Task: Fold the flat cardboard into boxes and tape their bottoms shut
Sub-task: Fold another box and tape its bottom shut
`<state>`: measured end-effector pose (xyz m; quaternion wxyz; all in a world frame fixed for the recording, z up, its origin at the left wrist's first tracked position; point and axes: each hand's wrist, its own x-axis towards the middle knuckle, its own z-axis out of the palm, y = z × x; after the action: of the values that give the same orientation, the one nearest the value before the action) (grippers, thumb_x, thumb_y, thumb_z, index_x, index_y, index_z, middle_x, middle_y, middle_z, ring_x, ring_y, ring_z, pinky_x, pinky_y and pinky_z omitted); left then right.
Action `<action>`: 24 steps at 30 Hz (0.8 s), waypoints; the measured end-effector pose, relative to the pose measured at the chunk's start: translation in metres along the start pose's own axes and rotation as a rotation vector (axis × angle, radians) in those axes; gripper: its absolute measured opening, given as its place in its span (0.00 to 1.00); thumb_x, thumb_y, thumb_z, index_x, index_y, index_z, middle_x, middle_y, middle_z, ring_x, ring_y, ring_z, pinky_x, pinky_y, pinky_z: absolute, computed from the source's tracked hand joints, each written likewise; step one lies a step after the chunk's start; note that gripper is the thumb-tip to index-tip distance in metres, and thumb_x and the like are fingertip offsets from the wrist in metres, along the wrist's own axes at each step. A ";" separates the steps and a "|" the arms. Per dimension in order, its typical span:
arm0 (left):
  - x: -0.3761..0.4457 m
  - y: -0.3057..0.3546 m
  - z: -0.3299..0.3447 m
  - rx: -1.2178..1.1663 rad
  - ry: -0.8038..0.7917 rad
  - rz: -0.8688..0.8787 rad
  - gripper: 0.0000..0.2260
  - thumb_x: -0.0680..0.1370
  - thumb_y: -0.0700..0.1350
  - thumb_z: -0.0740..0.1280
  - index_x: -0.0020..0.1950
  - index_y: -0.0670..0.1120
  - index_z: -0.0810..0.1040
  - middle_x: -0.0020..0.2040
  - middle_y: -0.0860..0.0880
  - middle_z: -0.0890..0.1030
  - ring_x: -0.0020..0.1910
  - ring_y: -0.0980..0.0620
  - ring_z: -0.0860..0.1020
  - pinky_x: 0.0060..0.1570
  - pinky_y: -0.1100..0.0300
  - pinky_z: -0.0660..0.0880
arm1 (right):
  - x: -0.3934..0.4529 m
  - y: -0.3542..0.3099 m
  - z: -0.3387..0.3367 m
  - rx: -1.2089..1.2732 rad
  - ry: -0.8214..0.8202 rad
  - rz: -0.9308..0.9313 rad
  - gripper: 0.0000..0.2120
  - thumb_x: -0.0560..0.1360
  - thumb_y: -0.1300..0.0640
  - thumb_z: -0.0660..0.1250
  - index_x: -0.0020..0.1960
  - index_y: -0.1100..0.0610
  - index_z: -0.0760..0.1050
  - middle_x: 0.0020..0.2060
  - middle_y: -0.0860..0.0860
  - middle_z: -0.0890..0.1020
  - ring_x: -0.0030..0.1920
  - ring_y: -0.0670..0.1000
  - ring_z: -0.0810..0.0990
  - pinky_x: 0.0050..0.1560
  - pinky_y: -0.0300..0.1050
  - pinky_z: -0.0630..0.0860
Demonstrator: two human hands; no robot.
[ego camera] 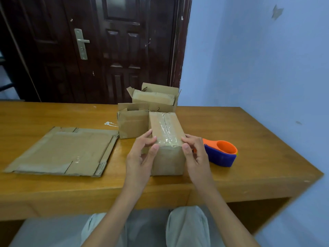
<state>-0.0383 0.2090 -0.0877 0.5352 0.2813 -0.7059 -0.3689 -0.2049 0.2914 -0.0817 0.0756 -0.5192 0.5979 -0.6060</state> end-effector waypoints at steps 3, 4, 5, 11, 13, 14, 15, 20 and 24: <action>0.001 0.004 -0.004 0.024 -0.054 -0.131 0.24 0.81 0.61 0.67 0.77 0.58 0.71 0.71 0.63 0.75 0.65 0.62 0.77 0.52 0.63 0.80 | 0.003 -0.005 -0.005 0.029 -0.019 0.054 0.10 0.85 0.54 0.64 0.63 0.45 0.80 0.61 0.43 0.80 0.64 0.44 0.78 0.62 0.35 0.74; 0.003 0.005 -0.007 0.000 -0.082 -0.229 0.32 0.78 0.69 0.66 0.80 0.61 0.66 0.70 0.62 0.75 0.65 0.61 0.76 0.56 0.61 0.80 | 0.005 -0.005 -0.008 0.032 -0.040 0.074 0.11 0.85 0.52 0.63 0.65 0.44 0.80 0.61 0.42 0.80 0.64 0.43 0.78 0.63 0.38 0.75; 0.008 0.007 -0.010 -0.031 -0.101 -0.318 0.39 0.74 0.76 0.64 0.82 0.61 0.64 0.71 0.60 0.76 0.67 0.60 0.76 0.61 0.55 0.79 | 0.007 -0.006 -0.012 0.049 -0.067 0.116 0.13 0.85 0.49 0.62 0.68 0.42 0.78 0.61 0.42 0.81 0.64 0.44 0.78 0.63 0.41 0.77; 0.049 0.028 -0.023 -0.004 -0.212 -0.467 0.17 0.83 0.61 0.63 0.65 0.54 0.81 0.56 0.54 0.84 0.56 0.54 0.81 0.49 0.60 0.77 | 0.041 -0.030 -0.024 0.060 -0.189 0.522 0.19 0.87 0.44 0.58 0.74 0.47 0.74 0.47 0.48 0.86 0.41 0.44 0.84 0.42 0.45 0.81; 0.059 0.030 -0.022 0.057 -0.245 -0.474 0.15 0.82 0.59 0.68 0.64 0.52 0.81 0.57 0.52 0.84 0.55 0.53 0.82 0.49 0.57 0.80 | 0.050 -0.038 -0.023 0.004 -0.262 0.543 0.16 0.87 0.44 0.59 0.66 0.48 0.80 0.40 0.45 0.85 0.36 0.44 0.83 0.41 0.47 0.81; 0.061 0.031 -0.021 0.082 -0.255 -0.474 0.15 0.81 0.58 0.69 0.63 0.52 0.80 0.57 0.52 0.84 0.55 0.52 0.82 0.51 0.54 0.82 | 0.052 -0.041 -0.022 -0.020 -0.281 0.535 0.14 0.86 0.45 0.60 0.63 0.46 0.81 0.39 0.44 0.86 0.36 0.44 0.84 0.41 0.48 0.83; 0.063 0.032 -0.021 0.099 -0.261 -0.475 0.15 0.80 0.58 0.71 0.63 0.52 0.80 0.57 0.52 0.84 0.56 0.51 0.82 0.53 0.51 0.83 | 0.053 -0.044 -0.022 -0.045 -0.288 0.516 0.12 0.86 0.46 0.61 0.62 0.45 0.81 0.41 0.43 0.87 0.39 0.45 0.85 0.43 0.49 0.84; 0.066 0.052 -0.039 0.092 -0.277 -0.417 0.14 0.77 0.54 0.76 0.60 0.53 0.81 0.59 0.55 0.84 0.54 0.53 0.84 0.50 0.50 0.85 | 0.055 -0.062 -0.031 -0.075 -0.252 0.422 0.14 0.84 0.48 0.66 0.68 0.43 0.79 0.50 0.42 0.87 0.47 0.47 0.86 0.47 0.54 0.86; 0.062 0.074 -0.047 0.094 -0.253 -0.293 0.21 0.76 0.48 0.78 0.67 0.55 0.76 0.61 0.58 0.82 0.53 0.56 0.85 0.52 0.49 0.85 | 0.056 -0.079 -0.039 -0.152 -0.203 0.311 0.25 0.81 0.45 0.70 0.78 0.41 0.70 0.54 0.42 0.84 0.53 0.47 0.84 0.47 0.49 0.85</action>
<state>-0.0099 0.1917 0.0138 0.3690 0.3570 -0.7356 -0.4420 -0.2169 0.2982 0.0217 0.1888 -0.4831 0.7041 -0.4849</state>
